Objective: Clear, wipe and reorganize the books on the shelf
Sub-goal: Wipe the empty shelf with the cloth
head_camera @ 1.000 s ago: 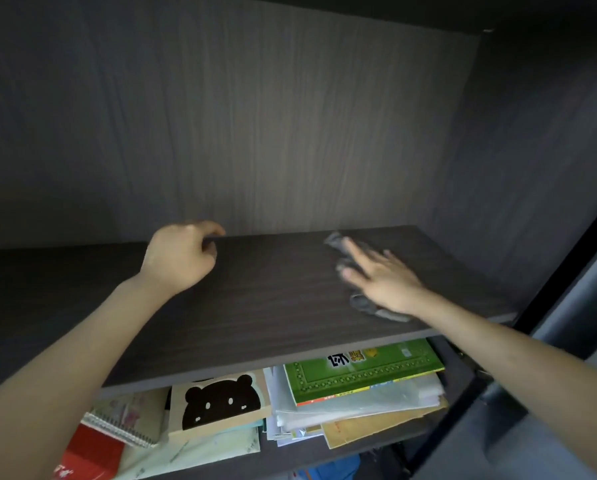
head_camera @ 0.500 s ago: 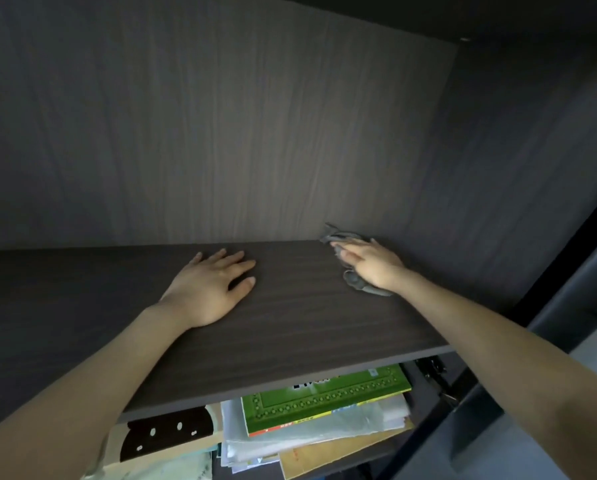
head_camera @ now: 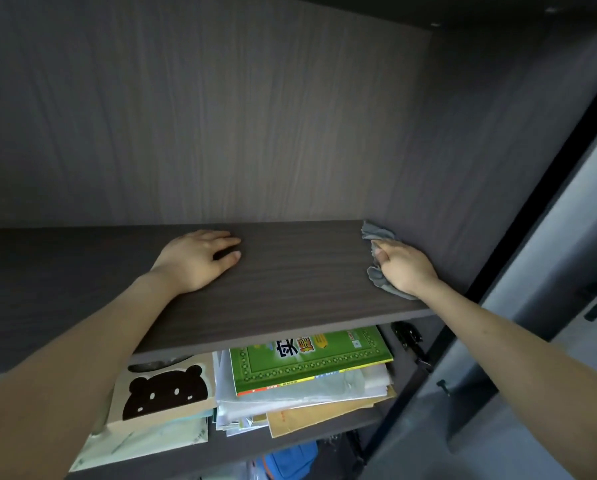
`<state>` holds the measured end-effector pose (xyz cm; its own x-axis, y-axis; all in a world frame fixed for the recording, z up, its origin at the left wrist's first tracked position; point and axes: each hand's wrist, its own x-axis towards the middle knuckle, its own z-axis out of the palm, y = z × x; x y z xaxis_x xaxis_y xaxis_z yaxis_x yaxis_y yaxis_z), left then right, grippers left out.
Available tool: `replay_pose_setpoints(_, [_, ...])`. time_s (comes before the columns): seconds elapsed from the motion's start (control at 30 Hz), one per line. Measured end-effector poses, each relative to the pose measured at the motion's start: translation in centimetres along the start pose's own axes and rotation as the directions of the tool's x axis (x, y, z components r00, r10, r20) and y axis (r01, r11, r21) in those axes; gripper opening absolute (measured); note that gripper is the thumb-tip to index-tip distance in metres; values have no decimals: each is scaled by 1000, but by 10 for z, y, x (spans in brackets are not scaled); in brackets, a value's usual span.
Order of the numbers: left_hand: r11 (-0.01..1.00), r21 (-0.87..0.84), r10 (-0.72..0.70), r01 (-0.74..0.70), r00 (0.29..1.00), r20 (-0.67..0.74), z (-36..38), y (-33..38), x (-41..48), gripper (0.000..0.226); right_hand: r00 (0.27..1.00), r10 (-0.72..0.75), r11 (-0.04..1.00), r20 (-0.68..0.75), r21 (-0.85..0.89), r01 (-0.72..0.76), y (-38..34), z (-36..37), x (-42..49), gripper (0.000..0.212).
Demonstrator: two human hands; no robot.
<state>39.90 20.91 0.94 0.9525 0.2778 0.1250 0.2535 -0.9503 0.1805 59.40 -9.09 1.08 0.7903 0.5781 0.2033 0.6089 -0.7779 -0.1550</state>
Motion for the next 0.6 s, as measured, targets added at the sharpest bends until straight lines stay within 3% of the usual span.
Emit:
replay_pose_setpoints(0.13, [999, 40, -12, 13, 1000, -10, -1, 3, -4, 50, 996, 64, 998, -59, 4, -63, -1, -9, -53, 37])
replay_pose_setpoints(0.27, [998, 60, -16, 17, 1000, -10, -4, 7, -8, 50, 951, 183, 983, -250, 77, -168, -13, -4, -111, 32])
replay_pose_setpoints(0.37, [997, 74, -9, 9, 1000, 2, -6, 9, -9, 50, 927, 300, 949, -226, 167, -267, -35, -12, -148, 30])
replay_pose_setpoints(0.5, [995, 81, -68, 63, 996, 60, -3, 14, -10, 54, 880, 456, 795, -135, 507, -334, -62, -22, -211, 33])
replay_pose_setpoints(0.6, [986, 120, -125, 114, 989, 83, 1, 41, -22, 67, 819, 571, 571, -60, 745, -344, -75, -25, -268, 32])
